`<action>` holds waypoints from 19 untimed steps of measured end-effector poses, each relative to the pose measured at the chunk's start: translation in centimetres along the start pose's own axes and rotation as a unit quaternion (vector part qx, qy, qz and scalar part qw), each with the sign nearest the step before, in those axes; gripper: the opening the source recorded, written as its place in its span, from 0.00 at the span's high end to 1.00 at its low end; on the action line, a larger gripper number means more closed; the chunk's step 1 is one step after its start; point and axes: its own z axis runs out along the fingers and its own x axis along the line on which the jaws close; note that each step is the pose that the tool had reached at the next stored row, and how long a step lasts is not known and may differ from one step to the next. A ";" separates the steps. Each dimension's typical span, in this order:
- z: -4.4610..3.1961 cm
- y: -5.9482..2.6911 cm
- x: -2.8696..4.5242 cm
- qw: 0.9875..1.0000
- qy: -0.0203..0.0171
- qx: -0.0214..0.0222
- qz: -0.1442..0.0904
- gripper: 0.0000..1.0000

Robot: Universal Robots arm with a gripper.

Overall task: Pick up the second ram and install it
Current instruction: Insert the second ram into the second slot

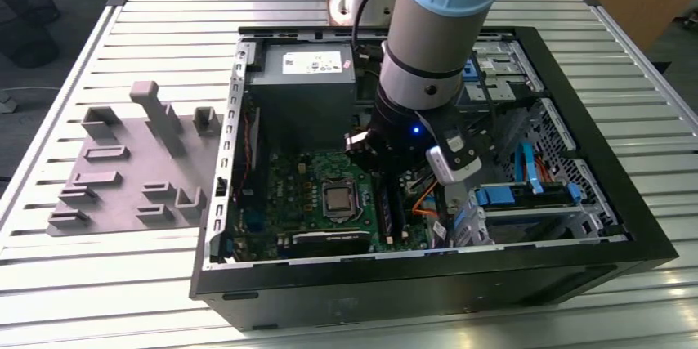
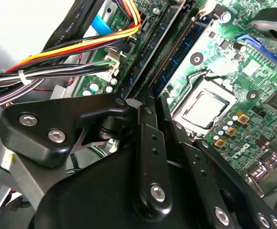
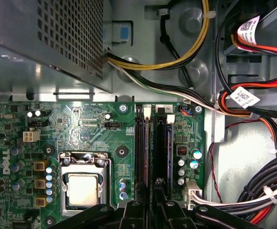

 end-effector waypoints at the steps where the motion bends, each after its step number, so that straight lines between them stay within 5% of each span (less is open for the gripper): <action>1: 0.01 0.00 0.00 1.000 0.000 0.000 0.000 0.79; 19: 0.31 0.01 -0.03 1.000 0.000 0.000 0.000 0.87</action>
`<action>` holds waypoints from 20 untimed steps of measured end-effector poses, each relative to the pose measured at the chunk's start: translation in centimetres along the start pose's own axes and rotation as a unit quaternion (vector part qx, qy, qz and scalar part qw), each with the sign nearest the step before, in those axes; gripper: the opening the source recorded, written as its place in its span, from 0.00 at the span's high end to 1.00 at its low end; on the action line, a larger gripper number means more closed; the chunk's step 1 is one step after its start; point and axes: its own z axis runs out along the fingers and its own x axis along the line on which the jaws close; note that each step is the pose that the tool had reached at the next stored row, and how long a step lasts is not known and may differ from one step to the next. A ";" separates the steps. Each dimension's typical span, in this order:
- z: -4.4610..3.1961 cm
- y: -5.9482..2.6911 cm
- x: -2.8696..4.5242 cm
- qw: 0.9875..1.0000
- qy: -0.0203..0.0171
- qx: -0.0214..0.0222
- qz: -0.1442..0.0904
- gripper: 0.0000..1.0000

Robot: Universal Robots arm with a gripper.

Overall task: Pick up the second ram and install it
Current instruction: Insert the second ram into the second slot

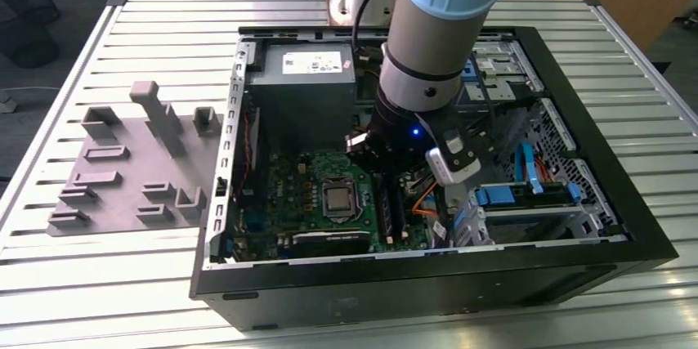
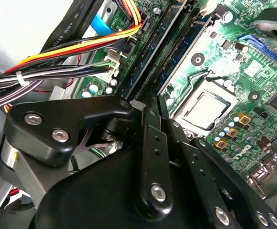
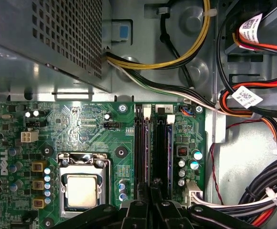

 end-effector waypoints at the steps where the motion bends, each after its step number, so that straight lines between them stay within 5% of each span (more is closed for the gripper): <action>1: 0.00 0.00 0.00 1.000 0.000 0.000 0.000 0.87; 17: 0.03 0.00 0.00 1.000 0.000 0.000 0.000 0.87; 20: 0.04 0.00 0.00 1.000 0.000 0.000 0.000 0.79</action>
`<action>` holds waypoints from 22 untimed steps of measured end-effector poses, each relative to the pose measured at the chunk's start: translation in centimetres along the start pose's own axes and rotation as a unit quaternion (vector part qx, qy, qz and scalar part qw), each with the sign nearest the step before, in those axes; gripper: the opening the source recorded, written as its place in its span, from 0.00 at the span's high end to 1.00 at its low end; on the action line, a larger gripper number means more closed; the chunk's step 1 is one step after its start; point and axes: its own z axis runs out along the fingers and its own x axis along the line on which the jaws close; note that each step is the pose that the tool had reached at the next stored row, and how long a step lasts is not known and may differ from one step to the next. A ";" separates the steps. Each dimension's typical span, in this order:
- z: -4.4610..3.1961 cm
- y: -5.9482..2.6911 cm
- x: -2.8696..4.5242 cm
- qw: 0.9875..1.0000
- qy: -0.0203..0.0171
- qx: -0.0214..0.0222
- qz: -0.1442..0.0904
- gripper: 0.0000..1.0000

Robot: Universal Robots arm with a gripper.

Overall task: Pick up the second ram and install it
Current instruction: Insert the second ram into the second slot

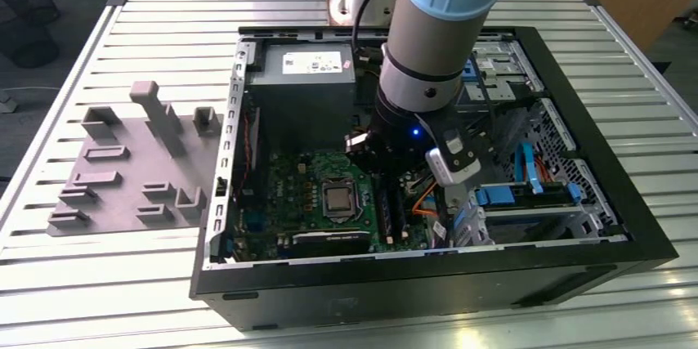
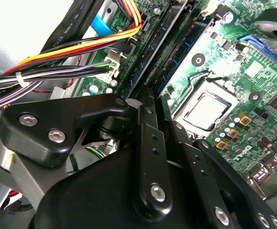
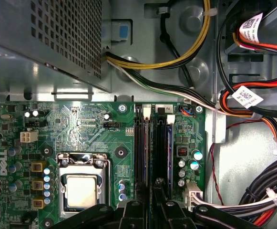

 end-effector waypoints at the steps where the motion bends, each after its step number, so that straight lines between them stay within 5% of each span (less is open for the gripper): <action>1: 0.00 0.00 0.00 1.000 0.000 0.000 0.000 0.79; 11: -0.19 0.00 -0.15 1.000 0.001 0.000 0.000 0.88; 16: -1.21 -0.03 -0.11 1.000 0.002 0.000 0.000 0.88; 22: -1.35 -0.03 -0.11 1.000 0.002 0.000 0.000 0.88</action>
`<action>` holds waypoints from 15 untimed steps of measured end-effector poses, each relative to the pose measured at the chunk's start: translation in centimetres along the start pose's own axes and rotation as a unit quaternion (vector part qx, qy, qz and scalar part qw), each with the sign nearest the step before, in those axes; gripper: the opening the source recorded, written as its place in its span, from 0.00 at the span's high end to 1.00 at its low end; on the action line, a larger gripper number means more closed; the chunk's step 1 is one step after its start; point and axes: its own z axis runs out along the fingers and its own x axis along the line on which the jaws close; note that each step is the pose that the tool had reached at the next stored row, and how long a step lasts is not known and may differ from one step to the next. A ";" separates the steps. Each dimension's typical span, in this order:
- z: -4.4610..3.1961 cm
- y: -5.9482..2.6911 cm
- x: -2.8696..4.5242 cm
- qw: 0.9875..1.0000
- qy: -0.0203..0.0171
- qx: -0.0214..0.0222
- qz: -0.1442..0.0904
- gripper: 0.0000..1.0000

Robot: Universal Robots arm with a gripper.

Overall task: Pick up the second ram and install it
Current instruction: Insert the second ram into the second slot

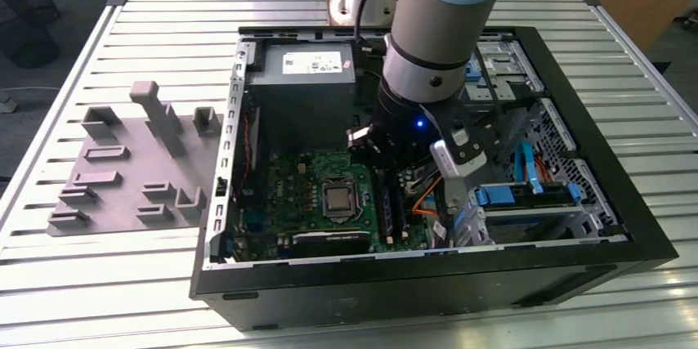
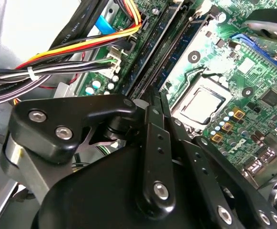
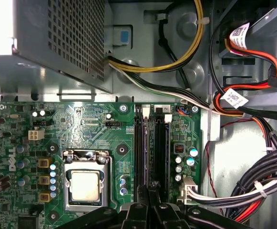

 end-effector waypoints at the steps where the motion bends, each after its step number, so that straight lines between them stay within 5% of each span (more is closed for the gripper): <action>1: -0.08 -0.01 0.00 1.000 0.000 0.000 0.000 0.88; 15: 0.14 0.01 -0.13 1.000 0.000 -0.003 0.000 0.86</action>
